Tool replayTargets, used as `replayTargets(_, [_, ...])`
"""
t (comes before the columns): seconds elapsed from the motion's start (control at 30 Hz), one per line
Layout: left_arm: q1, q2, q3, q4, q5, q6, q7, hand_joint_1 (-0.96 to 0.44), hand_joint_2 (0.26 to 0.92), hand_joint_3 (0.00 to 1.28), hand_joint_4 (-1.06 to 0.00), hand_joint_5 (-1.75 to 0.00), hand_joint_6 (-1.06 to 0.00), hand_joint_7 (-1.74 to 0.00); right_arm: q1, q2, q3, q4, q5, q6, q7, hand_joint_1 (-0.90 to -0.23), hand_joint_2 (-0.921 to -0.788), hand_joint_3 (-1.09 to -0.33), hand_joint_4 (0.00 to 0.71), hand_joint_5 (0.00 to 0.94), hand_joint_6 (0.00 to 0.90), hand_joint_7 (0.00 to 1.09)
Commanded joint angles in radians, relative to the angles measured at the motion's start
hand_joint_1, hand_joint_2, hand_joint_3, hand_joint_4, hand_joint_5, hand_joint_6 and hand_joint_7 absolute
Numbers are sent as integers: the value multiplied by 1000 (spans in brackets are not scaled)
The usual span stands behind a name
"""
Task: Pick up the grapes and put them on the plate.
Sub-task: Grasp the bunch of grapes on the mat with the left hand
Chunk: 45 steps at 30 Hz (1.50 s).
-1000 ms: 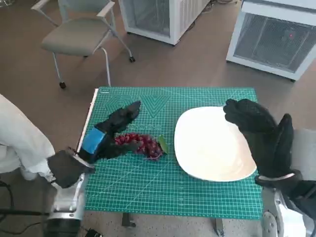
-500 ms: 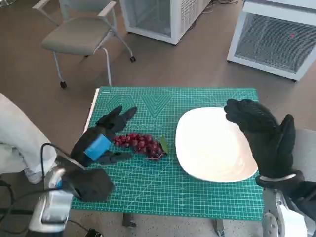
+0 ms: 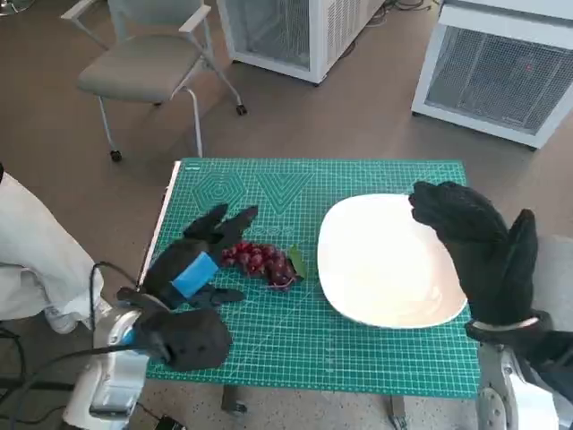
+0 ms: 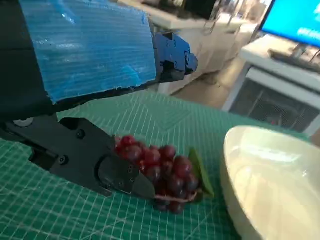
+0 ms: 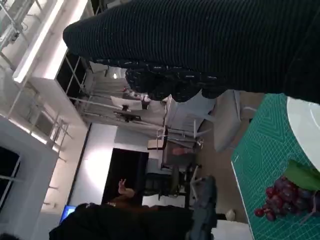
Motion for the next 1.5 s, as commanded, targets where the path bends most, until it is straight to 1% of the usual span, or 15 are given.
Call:
replayTargets(0.03, [-70, -14, -49, 65, 38, 42, 9, -320, 727, 0, 1, 1, -161, -19, 18, -7, -4, 17, 0, 7, 8, -345, -921, -597, 424, 843, 229, 1008])
replayTargets(0.3, [-200, -54, -135, 247, 90, 83, 33, -278, 720, 0, 1, 1, -181, -17, 15, -11, -9, 28, 4, 3, 16, -343, -921, -602, 423, 846, 228, 1010])
replayTargets(0.53, [-342, -104, -215, 481, 132, 108, 65, -215, 717, 0, 1, 1, -190, -13, 14, -14, -13, 32, 6, 2, 21, -343, -921, -603, 421, 848, 225, 1011])
replayTargets(0.8, [-501, -163, -298, 794, 161, 89, 125, -208, 718, 0, 1, 1, -191, -9, 12, -15, -15, 38, 4, 2, 23, -343, -921, -603, 420, 851, 224, 1012])
replayTargets(1.0, [-599, -213, -351, 1013, 170, 64, 161, -217, 718, 1, 1, 1, -188, -5, 12, -13, -16, 40, 5, 3, 25, -343, -921, -603, 418, 852, 223, 1013])
replayTargets(1.2, [-655, -245, -397, 1163, 178, 41, 184, -217, 721, 2, 1, 1, -184, -2, 15, -13, -15, 36, 2, 3, 25, -342, -921, -604, 418, 854, 223, 1014])
replayTargets(1.5, [-675, -254, -421, 1238, 157, 28, 169, -190, 724, 2, 1, 1, -188, -4, 20, -18, -19, 26, 7, 8, 27, -341, -921, -606, 416, 856, 221, 1016])
